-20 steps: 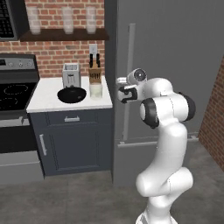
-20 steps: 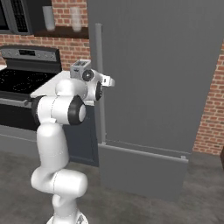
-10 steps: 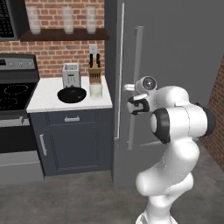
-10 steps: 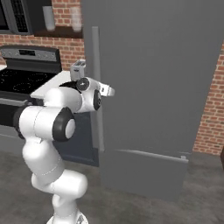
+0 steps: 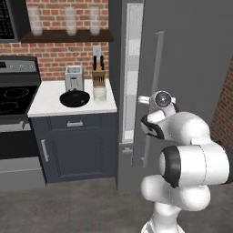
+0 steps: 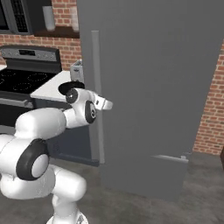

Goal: Grab a lemon wedge from the fridge and one ice cube from the ice bowl, and put them in the glass of lemonade.

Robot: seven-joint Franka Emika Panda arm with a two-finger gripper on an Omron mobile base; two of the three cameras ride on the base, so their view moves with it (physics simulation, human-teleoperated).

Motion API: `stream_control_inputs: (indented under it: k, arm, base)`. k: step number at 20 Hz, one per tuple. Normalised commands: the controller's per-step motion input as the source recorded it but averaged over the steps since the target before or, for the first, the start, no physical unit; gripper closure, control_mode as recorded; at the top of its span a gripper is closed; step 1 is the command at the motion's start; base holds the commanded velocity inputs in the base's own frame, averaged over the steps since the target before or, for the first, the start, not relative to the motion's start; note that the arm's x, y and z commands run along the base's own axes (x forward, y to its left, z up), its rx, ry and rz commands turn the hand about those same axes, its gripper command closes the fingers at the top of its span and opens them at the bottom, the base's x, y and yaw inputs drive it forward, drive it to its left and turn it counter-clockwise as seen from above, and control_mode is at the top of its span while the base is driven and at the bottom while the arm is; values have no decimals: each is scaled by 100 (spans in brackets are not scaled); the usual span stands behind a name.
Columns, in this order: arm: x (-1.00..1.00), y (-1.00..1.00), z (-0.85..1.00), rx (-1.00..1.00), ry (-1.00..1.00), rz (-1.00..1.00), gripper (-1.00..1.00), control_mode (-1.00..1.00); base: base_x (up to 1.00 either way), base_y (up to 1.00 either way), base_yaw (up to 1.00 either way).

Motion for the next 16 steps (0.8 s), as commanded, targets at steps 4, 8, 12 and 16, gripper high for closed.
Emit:
stream_control_inputs:
  k: [4,8,12,16]
  arm:
    - [-100,-79,93,14,0,-20,-100,-100]
    - [-100,-85,100,17,0,-19,-100,-100]
    - [-100,-46,100,11,0,-13,-100,-100]
    - [-96,9,100,1,-3,-6,-100,-100]
  base:
    - [0,0,0]
    - [0,0,0]
    - [0,0,0]
    - [0,0,0]
